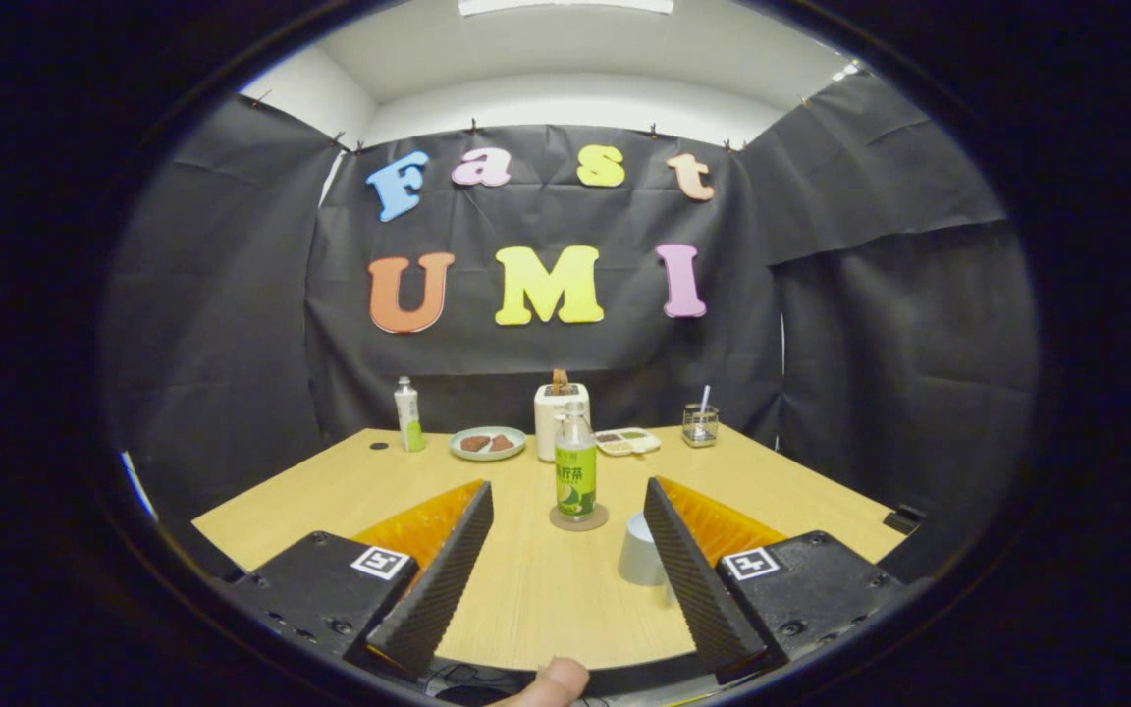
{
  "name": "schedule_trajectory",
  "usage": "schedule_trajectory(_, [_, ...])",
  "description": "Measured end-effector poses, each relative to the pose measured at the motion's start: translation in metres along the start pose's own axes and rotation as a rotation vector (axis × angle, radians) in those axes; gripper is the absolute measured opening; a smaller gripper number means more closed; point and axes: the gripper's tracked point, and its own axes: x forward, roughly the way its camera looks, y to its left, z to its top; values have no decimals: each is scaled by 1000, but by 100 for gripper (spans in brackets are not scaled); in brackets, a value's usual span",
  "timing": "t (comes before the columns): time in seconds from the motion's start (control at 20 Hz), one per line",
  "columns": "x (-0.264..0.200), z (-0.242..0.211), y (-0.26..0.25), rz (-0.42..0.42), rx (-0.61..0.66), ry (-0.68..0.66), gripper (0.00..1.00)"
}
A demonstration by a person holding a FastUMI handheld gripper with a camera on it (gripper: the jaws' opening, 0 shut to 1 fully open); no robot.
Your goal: Take the bottle from table, then pour the juice into the cup, finally place the bottle on the coaster
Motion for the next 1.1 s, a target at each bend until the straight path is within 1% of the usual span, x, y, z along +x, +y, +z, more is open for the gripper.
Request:
schedule_trajectory(0.1, [-11,13,-11,-32,16,-44,100])
schedule_trajectory(0.2, [-19,13,-6,-13,26,-54,100])
schedule_trajectory(0.3, [-25,9,-1,6,32,-37,100])
schedule_trajectory(0.5, [-38,17,-5,-26,3,-42,100])
schedule_trajectory(0.8, [-41,26,7,-51,-55,-66,100])
schedule_trajectory(1.1, [-35,30,26,-31,-94,-76,100])
